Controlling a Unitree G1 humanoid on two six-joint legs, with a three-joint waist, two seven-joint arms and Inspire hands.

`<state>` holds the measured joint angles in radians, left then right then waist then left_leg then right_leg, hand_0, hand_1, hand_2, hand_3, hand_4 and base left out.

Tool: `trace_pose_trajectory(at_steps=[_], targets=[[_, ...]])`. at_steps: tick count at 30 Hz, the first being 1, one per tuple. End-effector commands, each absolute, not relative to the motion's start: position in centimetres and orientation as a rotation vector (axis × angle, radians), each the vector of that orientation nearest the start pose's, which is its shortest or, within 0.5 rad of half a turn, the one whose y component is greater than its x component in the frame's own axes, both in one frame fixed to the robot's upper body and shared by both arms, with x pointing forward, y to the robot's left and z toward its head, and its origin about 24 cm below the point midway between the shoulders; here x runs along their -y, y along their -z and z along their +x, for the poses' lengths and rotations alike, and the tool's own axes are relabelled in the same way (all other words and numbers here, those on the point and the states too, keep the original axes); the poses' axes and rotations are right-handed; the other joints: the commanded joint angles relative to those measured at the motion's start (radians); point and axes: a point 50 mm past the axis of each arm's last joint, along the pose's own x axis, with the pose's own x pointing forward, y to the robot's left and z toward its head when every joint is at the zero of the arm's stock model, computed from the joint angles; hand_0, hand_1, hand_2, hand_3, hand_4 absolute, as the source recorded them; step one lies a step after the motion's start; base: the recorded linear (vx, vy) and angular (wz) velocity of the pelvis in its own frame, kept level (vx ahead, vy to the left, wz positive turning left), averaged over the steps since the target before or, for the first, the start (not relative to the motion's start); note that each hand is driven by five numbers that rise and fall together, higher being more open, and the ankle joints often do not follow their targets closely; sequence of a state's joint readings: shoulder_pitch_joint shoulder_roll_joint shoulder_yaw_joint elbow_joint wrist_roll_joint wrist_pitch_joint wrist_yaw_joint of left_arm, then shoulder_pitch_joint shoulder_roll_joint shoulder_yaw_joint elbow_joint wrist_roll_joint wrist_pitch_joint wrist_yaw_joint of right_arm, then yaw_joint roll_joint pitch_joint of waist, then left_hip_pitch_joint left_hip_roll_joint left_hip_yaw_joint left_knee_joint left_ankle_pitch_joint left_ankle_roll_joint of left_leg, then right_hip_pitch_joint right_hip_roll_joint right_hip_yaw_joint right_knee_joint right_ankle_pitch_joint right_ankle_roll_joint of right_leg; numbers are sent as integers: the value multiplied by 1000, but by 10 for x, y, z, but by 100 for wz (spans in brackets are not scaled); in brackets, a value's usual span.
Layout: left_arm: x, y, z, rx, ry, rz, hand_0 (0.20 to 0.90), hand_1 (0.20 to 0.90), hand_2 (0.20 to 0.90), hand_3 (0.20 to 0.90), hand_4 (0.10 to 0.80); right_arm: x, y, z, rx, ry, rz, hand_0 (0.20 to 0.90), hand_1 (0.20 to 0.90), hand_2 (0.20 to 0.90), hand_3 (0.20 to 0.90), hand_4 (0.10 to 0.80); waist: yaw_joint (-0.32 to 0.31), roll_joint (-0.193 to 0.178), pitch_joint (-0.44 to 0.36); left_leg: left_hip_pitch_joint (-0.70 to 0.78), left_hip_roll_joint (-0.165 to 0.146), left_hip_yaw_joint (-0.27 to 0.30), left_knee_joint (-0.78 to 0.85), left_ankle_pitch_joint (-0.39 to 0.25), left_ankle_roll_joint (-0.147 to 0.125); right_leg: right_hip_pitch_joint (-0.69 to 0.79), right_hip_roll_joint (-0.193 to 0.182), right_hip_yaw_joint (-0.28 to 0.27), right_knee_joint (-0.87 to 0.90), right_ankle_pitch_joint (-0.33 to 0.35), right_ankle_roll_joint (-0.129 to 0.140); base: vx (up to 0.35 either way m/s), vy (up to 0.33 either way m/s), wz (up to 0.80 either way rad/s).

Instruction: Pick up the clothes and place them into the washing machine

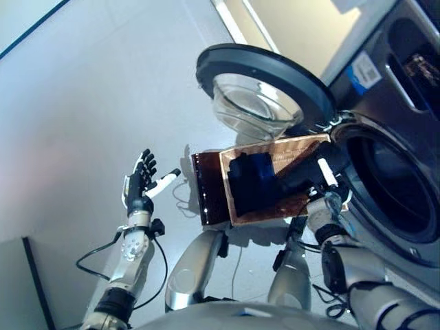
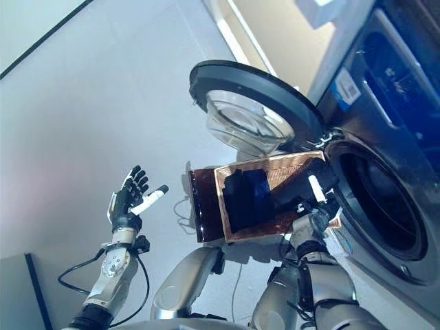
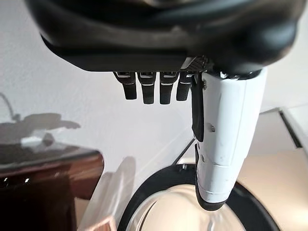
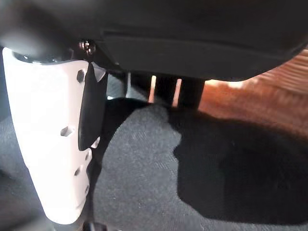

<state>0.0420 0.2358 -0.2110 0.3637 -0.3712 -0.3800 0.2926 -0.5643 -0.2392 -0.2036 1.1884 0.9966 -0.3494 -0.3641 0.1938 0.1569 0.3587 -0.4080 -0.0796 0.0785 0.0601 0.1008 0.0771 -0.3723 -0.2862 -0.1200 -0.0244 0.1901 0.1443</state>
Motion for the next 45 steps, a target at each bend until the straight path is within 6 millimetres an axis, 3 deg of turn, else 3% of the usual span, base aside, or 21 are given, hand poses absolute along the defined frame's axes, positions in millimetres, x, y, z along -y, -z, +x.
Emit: trace_pose_trajectory(at_steps=[1, 5, 12, 17, 22, 29, 30, 32, 34, 37, 38, 45], targets=[[-194, -1, 230, 63, -268, -140, 900, 900, 900, 900, 800, 281, 0, 304, -17, 956, 869, 200, 200, 200, 200, 300, 14, 42, -38, -60, 22, -61, -2, 3, -102, 21, -8, 3, 108, -123, -16, 0, 0, 0], [-186, 4, 230, 39, -239, -154, 900, 900, 900, 900, 800, 281, -3, 302, 83, 1053, 1030, 200, 200, 200, 200, 300, 5, 68, -40, -53, 20, -60, -7, 3, -105, 22, -8, 9, 111, -128, -16, 1, 18, 0], [-183, 8, 227, 24, -233, -154, 900, 900, 900, 900, 800, 294, -17, 299, 179, 1137, 1037, 200, 200, 200, 200, 300, -5, 89, -47, -43, 20, -53, -15, 11, -107, 21, -6, 20, 116, -126, -17, 13, 12, -3], [-184, 9, 226, 18, -236, -151, 900, 900, 900, 900, 800, 309, -28, 298, 233, 1196, 1036, 200, 200, 200, 200, 300, -10, 97, -54, -38, 22, -49, -17, 9, -106, 20, -6, 25, 115, -124, -18, 6, 11, -9], [-186, 13, 222, 4, -243, -139, 900, 900, 900, 900, 800, 340, -59, 294, 356, 1274, 989, 200, 200, 200, 200, 300, -14, 109, -61, -32, 21, -46, -21, 8, -109, 21, -4, 31, 114, -130, -16, 19, -2, 0], [-192, 8, 221, 34, -240, -115, 900, 900, 900, 900, 800, 388, -131, 286, 548, 1359, 833, 200, 200, 200, 200, 300, 1, 147, -74, -31, 17, -44, -41, 15, -115, 13, -6, 36, 112, -132, -13, 8, -4, -1], [-191, 8, 221, 35, -240, -116, 900, 900, 900, 900, 800, 388, -132, 286, 549, 1360, 832, 200, 200, 200, 200, 300, 1, 148, -74, -32, 17, -44, -41, 17, -115, 11, -5, 36, 111, -130, -13, 51, -9, 0], [-195, 4, 221, 50, -235, -92, 900, 900, 900, 900, 800, 413, -181, 280, 663, 1359, 747, 200, 200, 200, 200, 300, 14, 166, -84, -31, 14, -45, -51, 22, -119, 1, -12, 40, 114, -131, -11, 31, 3, 0], [-198, 2, 220, 63, -234, -82, 900, 900, 900, 900, 800, 422, -217, 278, 743, 1330, 700, 200, 200, 200, 200, 300, 28, 173, -94, -28, 12, -43, -62, 21, -123, -3, -16, 42, 113, -136, -10, 29, 8, 1], [-198, 1, 221, 64, -239, -84, 900, 900, 900, 900, 800, 424, -244, 278, 799, 1283, 666, 200, 200, 200, 200, 300, 35, 185, -102, -31, 14, -36, -72, 33, -123, -18, -15, 53, 113, -125, -12, 1, 4, 1], [-199, 1, 221, 67, -249, -87, 900, 900, 900, 900, 800, 423, -254, 281, 804, 1246, 627, 900, 900, 900, 900, 800, 38, 186, -109, -27, 16, -31, -77, 33, -123, -22, -15, 56, 115, -126, -12, 58, 5, -12], [-200, 2, 222, 62, -278, -136, 900, 900, 900, 900, 800, 417, -241, 293, 744, 1173, 642, 900, 900, 900, 900, 800, 31, 192, -126, -11, 23, -17, -83, 27, -125, -21, -7, 67, 119, -135, -17, 51, 0, -12]])
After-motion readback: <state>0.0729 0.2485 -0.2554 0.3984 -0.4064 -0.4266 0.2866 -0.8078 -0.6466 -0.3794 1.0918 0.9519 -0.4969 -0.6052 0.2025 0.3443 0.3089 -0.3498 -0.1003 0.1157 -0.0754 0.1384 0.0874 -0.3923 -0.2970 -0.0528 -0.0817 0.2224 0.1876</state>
